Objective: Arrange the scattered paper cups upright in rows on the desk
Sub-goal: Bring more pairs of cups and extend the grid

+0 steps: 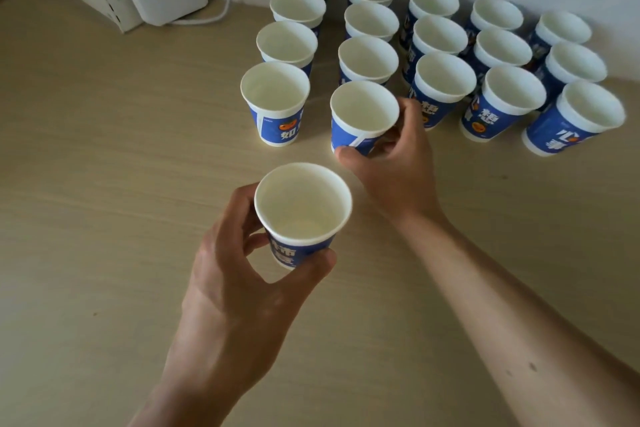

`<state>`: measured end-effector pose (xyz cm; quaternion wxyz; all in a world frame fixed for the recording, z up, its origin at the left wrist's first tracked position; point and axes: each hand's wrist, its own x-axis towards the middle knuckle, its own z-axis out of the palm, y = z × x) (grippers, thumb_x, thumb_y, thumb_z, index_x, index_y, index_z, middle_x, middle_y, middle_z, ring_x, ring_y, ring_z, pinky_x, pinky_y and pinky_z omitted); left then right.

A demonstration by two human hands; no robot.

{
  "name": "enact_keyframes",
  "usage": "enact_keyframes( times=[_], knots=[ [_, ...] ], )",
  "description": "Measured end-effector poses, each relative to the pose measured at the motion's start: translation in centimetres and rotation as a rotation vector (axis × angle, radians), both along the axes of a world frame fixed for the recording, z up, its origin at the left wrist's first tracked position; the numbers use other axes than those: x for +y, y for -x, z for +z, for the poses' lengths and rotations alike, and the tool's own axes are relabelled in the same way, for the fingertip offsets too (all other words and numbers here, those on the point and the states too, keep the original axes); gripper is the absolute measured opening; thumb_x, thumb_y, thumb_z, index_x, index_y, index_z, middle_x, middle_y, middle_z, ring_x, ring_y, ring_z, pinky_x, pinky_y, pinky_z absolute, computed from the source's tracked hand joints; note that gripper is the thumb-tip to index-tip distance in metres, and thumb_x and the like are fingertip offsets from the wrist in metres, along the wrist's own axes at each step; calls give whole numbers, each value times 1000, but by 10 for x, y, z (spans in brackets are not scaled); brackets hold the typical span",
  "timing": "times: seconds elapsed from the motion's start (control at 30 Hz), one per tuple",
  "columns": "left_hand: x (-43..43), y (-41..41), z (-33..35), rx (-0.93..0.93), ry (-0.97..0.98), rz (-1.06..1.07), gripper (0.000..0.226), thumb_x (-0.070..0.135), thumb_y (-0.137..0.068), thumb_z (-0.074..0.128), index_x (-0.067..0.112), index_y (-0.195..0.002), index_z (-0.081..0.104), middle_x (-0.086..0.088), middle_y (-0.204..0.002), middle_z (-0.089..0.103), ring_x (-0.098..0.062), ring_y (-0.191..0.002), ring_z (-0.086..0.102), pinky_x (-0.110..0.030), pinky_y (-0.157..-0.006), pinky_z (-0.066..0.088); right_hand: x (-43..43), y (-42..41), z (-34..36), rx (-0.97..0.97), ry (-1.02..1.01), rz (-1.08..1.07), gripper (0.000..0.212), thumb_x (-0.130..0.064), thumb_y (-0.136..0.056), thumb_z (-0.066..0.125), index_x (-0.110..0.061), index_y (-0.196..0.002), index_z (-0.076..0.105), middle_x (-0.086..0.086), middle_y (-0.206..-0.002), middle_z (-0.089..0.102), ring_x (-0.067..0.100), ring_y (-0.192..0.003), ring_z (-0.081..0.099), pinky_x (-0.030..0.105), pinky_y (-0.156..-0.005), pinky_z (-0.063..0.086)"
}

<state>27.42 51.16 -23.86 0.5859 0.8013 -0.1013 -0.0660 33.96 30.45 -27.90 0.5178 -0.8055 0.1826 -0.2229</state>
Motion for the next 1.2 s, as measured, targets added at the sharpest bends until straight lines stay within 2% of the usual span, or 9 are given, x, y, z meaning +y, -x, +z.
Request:
enact_keyframes(
  times=[0.1,0.23,0.4,0.47,0.57,0.7,0.87,1.07,1.2],
  knots=[
    [0,-2,-2,14,10,-5,59,42,-61,82,39,-116,61,21,-110,73,-1,-103,71,-20,-79,56,0,0,-2,-9,-27,8,61,-18,-64,87,-22,-116,54,-15,-105,69,-4,-89,66,12,-74,52],
    [-1,-4,-3,29,38,-11,60,42,-60,82,37,-116,62,19,-110,74,-4,-104,71,-27,-82,55,-1,3,-2,7,-55,13,67,-14,-64,87,-24,-120,53,-17,-108,68,-6,-95,66,10,-77,52],
    [-4,-7,1,28,23,3,60,43,-60,82,38,-116,62,20,-110,74,-2,-103,71,-19,-80,56,-6,40,2,-8,-91,-3,68,-6,-75,85,-19,-131,50,-6,-123,62,8,-113,62,29,-98,49],
    [-9,-9,2,24,3,3,61,40,-61,84,36,-118,62,18,-112,73,-3,-105,71,-27,-84,56,-6,66,6,-41,-128,-18,59,-10,-74,80,-21,-125,55,-4,-118,66,10,-109,63,31,-93,48],
    [-24,-11,5,-15,-36,-7,62,36,-63,84,34,-121,62,14,-116,70,-5,-107,69,-32,-90,56,-11,94,18,-43,-408,147,56,-19,-65,77,-21,-118,62,3,-111,72,14,-103,66,28,-85,53],
    [-51,-14,10,-76,-80,-68,65,35,-67,88,32,-125,61,15,-117,66,-1,-108,65,-22,-89,54,-18,109,33,88,-445,419,73,-33,-65,78,-23,-134,56,1,-130,68,18,-122,63,34,-98,48],
    [-83,-14,21,-170,-64,-142,55,31,-72,87,36,-118,59,12,-113,64,6,-99,63,-3,-77,45,-30,107,45,91,-421,348,72,-33,-64,82,-19,-131,59,2,-126,71,22,-121,65,58,-108,45],
    [-100,-12,20,-223,-89,-218,57,21,-70,86,25,-121,61,8,-116,63,0,-99,63,-4,-80,44,-45,106,45,44,-432,330,68,-25,-63,85,-20,-127,63,4,-122,71,22,-117,67,36,-99,52],
    [-98,-8,15,-246,-217,-242,76,23,-68,89,24,-136,54,14,-122,59,3,-110,56,-2,-90,38,-51,104,41,-4,-396,249,64,-26,-64,87,-24,-124,65,2,-120,73,20,-115,68,38,-98,55]
  ],
)
